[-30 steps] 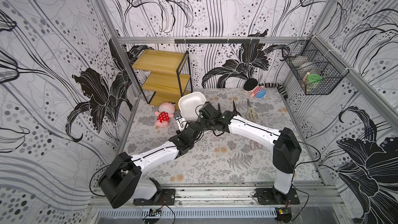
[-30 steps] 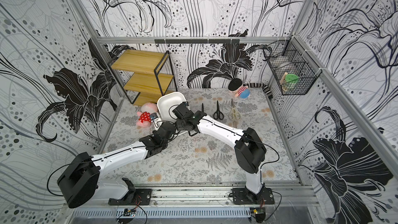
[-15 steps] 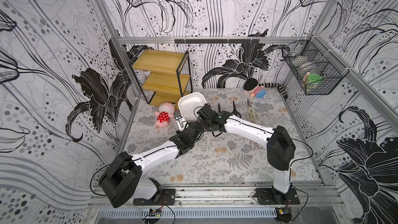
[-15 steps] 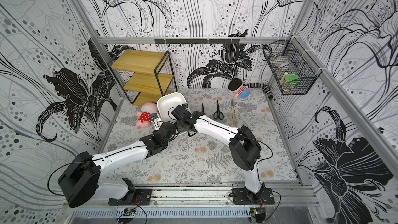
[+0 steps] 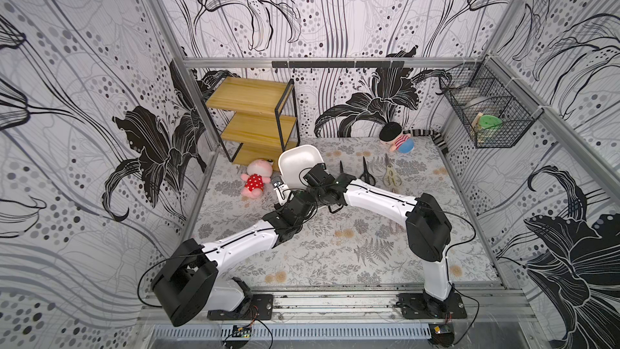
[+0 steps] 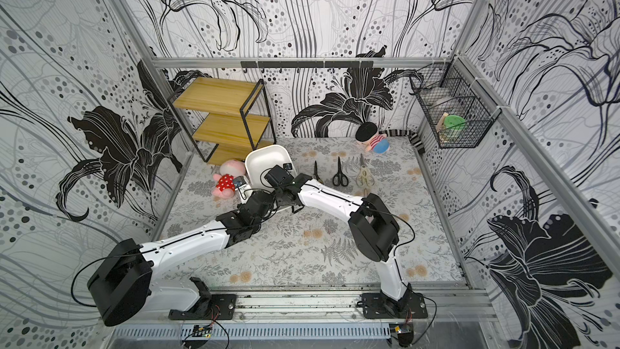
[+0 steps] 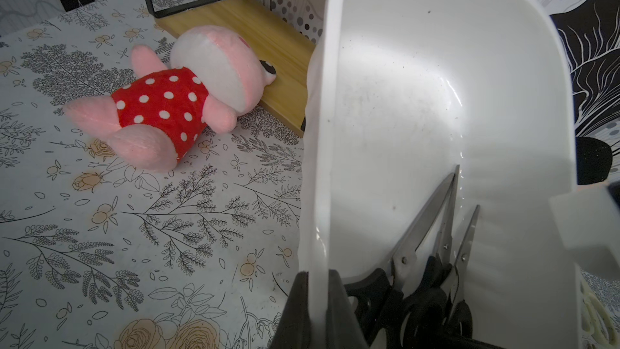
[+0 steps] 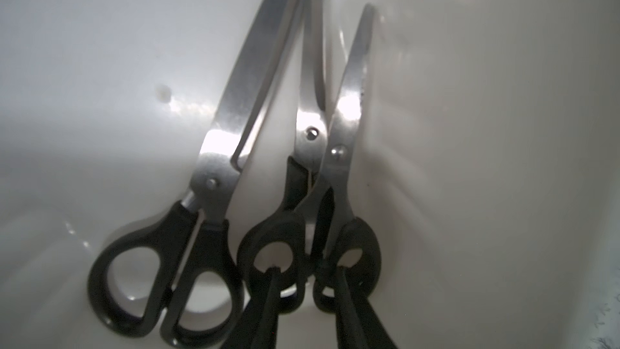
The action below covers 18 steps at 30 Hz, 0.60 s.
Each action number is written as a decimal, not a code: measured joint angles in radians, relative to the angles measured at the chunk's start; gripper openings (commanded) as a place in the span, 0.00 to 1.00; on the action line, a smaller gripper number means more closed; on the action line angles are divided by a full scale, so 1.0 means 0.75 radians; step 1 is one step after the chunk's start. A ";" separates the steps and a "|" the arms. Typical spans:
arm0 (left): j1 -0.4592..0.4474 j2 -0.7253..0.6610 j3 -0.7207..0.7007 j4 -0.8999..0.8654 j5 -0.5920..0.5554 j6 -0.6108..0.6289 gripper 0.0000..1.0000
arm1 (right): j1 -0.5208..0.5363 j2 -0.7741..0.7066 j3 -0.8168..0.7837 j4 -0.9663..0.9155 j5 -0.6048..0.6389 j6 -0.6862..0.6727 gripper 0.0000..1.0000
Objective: Take the scissors out of the storage box
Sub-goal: Pick up the scissors from the storage box.
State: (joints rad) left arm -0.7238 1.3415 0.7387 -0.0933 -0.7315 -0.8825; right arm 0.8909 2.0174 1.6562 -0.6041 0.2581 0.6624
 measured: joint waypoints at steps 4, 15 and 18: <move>-0.001 -0.021 -0.001 -0.020 0.007 0.002 0.00 | 0.000 0.014 -0.010 0.046 0.001 -0.003 0.27; -0.001 -0.032 -0.004 -0.049 0.013 0.002 0.00 | 0.001 0.009 -0.057 0.133 0.028 -0.047 0.00; -0.001 -0.016 -0.004 -0.049 0.013 -0.001 0.00 | 0.001 -0.012 -0.082 0.142 0.033 -0.063 0.00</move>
State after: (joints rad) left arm -0.7242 1.3296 0.7361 -0.1303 -0.7216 -0.8833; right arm 0.8917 2.0087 1.5948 -0.4973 0.2825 0.6151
